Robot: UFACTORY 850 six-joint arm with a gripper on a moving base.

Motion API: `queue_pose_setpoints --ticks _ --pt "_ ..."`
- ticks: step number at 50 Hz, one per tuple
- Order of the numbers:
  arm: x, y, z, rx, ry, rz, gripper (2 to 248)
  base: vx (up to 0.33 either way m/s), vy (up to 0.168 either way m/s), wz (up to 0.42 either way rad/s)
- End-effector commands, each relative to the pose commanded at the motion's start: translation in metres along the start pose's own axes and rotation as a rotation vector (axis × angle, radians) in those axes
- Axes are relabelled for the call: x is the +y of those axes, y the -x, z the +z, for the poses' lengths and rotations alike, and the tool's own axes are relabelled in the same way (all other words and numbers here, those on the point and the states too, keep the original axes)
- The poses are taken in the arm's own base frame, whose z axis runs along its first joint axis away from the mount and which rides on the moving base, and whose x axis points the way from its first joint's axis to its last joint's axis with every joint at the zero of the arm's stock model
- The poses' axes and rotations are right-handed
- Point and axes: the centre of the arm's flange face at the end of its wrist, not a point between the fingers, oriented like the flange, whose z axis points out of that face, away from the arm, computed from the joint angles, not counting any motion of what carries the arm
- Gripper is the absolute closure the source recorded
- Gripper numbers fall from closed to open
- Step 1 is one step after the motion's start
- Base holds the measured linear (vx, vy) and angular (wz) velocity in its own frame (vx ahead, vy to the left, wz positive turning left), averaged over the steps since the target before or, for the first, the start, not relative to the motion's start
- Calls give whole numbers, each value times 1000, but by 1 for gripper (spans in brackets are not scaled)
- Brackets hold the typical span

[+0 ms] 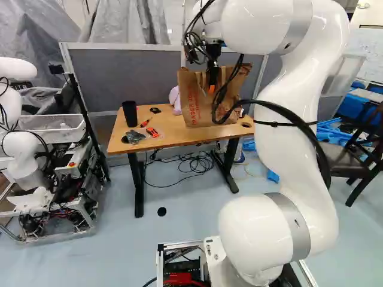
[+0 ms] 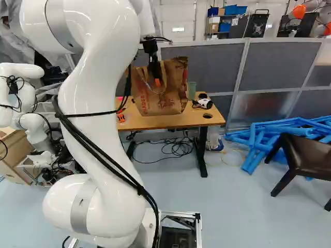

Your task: Pick up the bag on the ground and place it on the table

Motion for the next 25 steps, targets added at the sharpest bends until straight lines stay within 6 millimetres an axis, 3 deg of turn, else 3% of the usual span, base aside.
queue_pose_setpoints --ticks 16,25 --pt "19 -14 1 2 21 -20 229 0 0 0" --pt "35 -25 12 4 23 -34 229 0 0 0"
